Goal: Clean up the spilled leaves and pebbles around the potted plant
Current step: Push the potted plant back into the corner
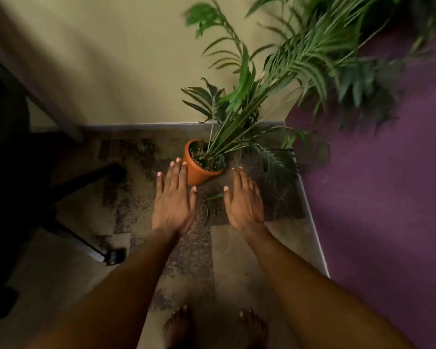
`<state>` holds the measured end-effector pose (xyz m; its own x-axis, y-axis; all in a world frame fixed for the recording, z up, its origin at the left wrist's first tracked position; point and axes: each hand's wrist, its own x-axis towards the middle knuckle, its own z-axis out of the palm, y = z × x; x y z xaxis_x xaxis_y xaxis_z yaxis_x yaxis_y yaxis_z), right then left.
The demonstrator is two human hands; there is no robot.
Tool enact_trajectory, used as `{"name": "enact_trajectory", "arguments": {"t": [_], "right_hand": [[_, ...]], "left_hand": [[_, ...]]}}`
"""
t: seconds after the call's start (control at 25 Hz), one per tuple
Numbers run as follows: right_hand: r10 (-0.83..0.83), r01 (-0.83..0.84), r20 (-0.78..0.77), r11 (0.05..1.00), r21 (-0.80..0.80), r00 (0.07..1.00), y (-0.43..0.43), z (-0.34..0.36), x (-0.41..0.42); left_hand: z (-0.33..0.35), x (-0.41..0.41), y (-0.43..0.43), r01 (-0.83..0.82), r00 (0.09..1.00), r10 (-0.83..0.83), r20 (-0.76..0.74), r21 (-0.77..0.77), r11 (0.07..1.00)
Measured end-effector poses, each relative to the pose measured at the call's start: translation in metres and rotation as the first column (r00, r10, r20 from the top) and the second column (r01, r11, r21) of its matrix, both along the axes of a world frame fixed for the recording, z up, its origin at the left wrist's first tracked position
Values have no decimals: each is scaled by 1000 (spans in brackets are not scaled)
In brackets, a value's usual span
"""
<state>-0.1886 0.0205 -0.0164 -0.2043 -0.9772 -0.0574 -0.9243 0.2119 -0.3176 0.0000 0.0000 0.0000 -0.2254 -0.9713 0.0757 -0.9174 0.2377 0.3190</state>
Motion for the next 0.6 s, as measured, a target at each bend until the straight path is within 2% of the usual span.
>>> {"name": "enact_trajectory", "arguments": {"t": [0.12,0.2,0.36,0.6], "right_hand": [[-11,11,34,1000,-12,999,-30,-78,-11],[-23,23,66,1000,-1,998,-53,-125,-19],[-19,27,141,998,-50,990,-107,-203,-44],[-26,36,224,999,-40,974,-184,-253,-71]], "left_hand": [[-77,-5,-32,10,998,-12,54,23,1000],[-121,-9,-56,6,999,-8,33,56,998],[-190,-23,-107,-68,992,74,-103,55,996],[-240,-42,-169,-179,901,212,-378,121,976]]}}
